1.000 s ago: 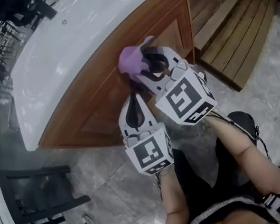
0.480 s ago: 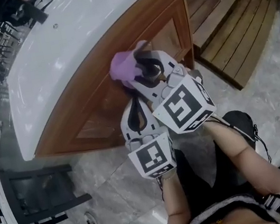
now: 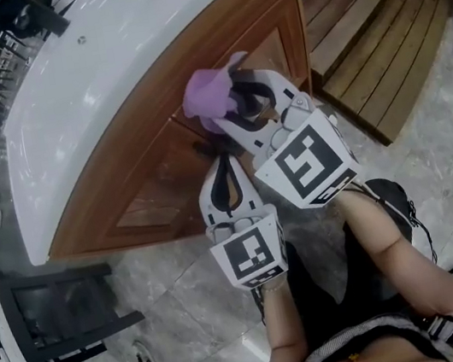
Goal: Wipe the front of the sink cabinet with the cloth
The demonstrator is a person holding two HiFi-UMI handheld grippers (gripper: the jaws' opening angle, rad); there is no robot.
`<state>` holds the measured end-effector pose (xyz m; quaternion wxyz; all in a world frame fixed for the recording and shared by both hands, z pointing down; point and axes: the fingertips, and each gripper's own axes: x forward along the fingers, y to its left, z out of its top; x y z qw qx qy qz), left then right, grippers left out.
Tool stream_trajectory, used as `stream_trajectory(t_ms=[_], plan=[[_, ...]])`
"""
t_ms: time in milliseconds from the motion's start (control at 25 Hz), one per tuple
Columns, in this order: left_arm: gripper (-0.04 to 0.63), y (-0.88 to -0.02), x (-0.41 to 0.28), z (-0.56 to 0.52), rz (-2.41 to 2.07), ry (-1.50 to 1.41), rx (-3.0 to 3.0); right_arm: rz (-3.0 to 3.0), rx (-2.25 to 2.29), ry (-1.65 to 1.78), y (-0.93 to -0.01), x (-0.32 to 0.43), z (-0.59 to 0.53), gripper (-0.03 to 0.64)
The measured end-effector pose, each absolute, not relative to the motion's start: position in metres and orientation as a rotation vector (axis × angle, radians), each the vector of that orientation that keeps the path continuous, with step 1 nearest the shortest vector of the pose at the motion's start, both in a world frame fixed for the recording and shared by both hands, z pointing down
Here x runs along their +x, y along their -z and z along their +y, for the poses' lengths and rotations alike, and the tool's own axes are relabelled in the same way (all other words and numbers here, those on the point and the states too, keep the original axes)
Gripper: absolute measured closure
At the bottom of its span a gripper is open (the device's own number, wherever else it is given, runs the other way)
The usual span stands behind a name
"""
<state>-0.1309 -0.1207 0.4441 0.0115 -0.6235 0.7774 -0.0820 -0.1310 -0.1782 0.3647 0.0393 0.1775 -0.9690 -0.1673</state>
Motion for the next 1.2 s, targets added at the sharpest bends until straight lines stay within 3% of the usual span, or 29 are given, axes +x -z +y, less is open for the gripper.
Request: stream_trajectory(t_ms=[1200], plan=[[0.589, -0.464, -0.106, -0.150, 2.414, 0.338, -2.004, -2.728, 1.098, 0.489, -0.366, -0.024, -0.322, 0.443]])
